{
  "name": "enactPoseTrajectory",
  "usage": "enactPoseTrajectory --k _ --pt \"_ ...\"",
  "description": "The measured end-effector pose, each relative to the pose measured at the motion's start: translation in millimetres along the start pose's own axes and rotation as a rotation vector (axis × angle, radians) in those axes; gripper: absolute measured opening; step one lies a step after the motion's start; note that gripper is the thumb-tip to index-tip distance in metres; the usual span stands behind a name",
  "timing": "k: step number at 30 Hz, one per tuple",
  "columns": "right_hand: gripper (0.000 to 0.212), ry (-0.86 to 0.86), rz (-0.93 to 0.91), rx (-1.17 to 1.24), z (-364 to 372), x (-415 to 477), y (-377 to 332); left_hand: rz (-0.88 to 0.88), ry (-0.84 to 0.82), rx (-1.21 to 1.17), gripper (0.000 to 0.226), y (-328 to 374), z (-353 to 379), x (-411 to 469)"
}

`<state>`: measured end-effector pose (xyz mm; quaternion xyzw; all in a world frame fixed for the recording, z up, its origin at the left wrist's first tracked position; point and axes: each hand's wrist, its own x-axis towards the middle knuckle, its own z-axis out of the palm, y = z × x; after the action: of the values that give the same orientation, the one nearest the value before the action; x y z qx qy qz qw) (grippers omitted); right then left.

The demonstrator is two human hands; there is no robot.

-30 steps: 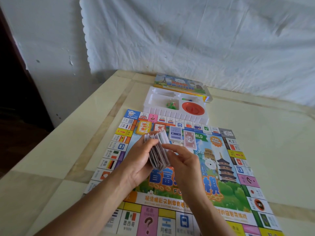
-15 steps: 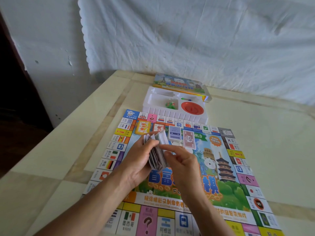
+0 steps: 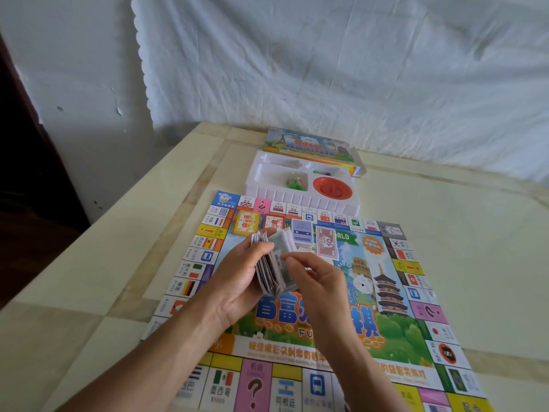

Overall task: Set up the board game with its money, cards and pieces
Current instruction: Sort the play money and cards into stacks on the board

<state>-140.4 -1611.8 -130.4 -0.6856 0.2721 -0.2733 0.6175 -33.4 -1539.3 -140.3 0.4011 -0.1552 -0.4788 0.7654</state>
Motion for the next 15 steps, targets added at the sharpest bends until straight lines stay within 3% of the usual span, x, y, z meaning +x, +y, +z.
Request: enactPoseTrajectory --k 15 --pt "0.006 -0.001 0.029 -0.042 -1.6 3.6 6.1 -0.003 -0.042 -0.018 0.030 2.0 2.9 -2.1"
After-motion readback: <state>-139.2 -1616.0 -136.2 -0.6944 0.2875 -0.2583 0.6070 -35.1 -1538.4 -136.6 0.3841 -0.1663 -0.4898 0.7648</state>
